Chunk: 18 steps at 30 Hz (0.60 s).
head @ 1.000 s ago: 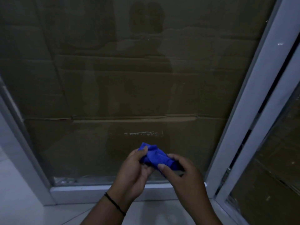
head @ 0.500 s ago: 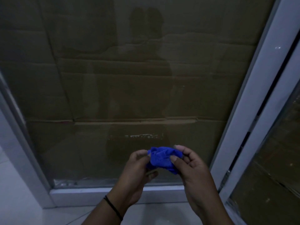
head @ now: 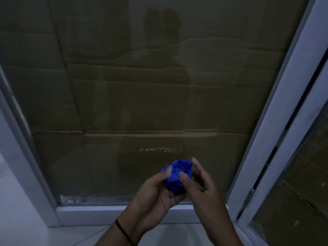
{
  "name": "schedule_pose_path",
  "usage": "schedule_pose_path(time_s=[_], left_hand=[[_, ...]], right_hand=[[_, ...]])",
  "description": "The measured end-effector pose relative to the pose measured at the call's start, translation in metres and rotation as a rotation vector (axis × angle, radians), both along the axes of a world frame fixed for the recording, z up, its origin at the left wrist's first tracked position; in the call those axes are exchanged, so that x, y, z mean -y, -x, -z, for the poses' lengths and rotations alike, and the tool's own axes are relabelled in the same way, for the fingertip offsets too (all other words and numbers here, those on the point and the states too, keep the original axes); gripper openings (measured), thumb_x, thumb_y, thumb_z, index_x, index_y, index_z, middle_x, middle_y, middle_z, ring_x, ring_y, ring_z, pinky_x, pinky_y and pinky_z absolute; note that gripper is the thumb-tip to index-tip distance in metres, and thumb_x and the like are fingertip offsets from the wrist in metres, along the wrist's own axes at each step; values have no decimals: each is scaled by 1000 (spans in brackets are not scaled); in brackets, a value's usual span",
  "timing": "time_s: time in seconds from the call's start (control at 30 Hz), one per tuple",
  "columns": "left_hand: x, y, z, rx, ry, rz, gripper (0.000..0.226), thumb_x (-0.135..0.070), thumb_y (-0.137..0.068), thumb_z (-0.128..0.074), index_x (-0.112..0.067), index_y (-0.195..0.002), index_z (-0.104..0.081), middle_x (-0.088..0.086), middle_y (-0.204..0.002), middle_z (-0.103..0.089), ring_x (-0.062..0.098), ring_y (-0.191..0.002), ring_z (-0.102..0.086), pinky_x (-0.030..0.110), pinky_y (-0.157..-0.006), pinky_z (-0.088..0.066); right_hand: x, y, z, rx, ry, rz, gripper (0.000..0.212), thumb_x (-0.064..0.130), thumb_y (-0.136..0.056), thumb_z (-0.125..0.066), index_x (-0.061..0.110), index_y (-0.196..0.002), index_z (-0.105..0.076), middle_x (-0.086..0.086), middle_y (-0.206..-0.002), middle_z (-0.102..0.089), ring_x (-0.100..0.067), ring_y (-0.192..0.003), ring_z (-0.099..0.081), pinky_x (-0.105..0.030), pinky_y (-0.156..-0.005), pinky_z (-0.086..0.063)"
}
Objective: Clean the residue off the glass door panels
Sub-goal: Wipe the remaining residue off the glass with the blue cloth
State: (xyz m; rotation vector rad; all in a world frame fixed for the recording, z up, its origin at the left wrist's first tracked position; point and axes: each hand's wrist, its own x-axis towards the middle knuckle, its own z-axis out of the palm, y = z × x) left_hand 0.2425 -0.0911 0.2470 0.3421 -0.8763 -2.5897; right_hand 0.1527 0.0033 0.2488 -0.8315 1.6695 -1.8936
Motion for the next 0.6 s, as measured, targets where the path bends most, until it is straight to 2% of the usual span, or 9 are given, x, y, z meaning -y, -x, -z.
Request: schedule_pose_path(time_s=[0.07,0.13,0.17,0.27,0.37,0.43,0.53,0.6], left_hand=[[-2,0,4,-35,-43,18,36,-16,-87,-50,2,-113,-68,25,-118,-63,32,-89,-68,39,-75,-58],[-3,0,9,-38,-73,31,36,-16,-92,-46,6,-114,-65,28,-115,-63,34,-83,-69,37,-71,-58],[-2,0,12,-32,-94,34,37,-17,-93,-47,7,-115,-64,28,-114,-63,34,-80,-70,36,-69,-59],[4,0,23,78,-85,45,43,-27,-93,-49,6,-115,-64,27,-114,-65,33,-84,-71,36,-68,-59],[12,0,31,351,135,52,46,-45,-95,-48,-9,-116,-67,16,-112,-69,28,-96,-70,38,-74,-58],[18,-1,32,514,284,-35,41,-50,-90,-56,-15,-109,-63,9,-101,-71,24,-91,-71,38,-73,-58],[35,-5,34,614,394,-260,36,-40,-84,-68,-15,-107,-55,7,-92,-68,16,-74,-69,31,-62,-54],[51,-14,35,630,507,-411,26,-28,-87,-67,-15,-106,-55,7,-89,-70,17,-75,-68,32,-63,-51]], right_hand=[[3,-3,4,-23,-22,-82,54,47,-65,-70,27,-115,-65,9,-105,-71,-4,-100,-65,-24,-86,-52],[7,-6,9,-89,-26,-75,32,33,-76,-71,33,-108,-67,13,-100,-72,-5,-96,-66,-24,-84,-53],[10,-7,12,-109,-23,-62,27,25,-79,-72,37,-103,-68,15,-97,-72,-4,-94,-67,-23,-82,-54],[17,-8,24,-111,-13,26,31,15,-76,-75,41,-92,-67,21,-94,-71,0,-90,-66,-20,-78,-53],[26,-2,35,-108,-49,136,27,20,-76,-74,40,-92,-65,21,-95,-68,4,-90,-63,-19,-77,-52],[33,6,39,-145,-102,205,24,23,-79,-72,38,-96,-61,22,-96,-64,7,-87,-61,-12,-72,-49],[46,26,37,-253,-157,409,19,24,-83,-69,37,-84,-55,20,-87,-60,4,-75,-57,-11,-59,-41],[56,43,37,-336,-189,508,18,22,-84,-67,33,-83,-53,6,-86,-62,-6,-72,-56,-21,-58,-42]])
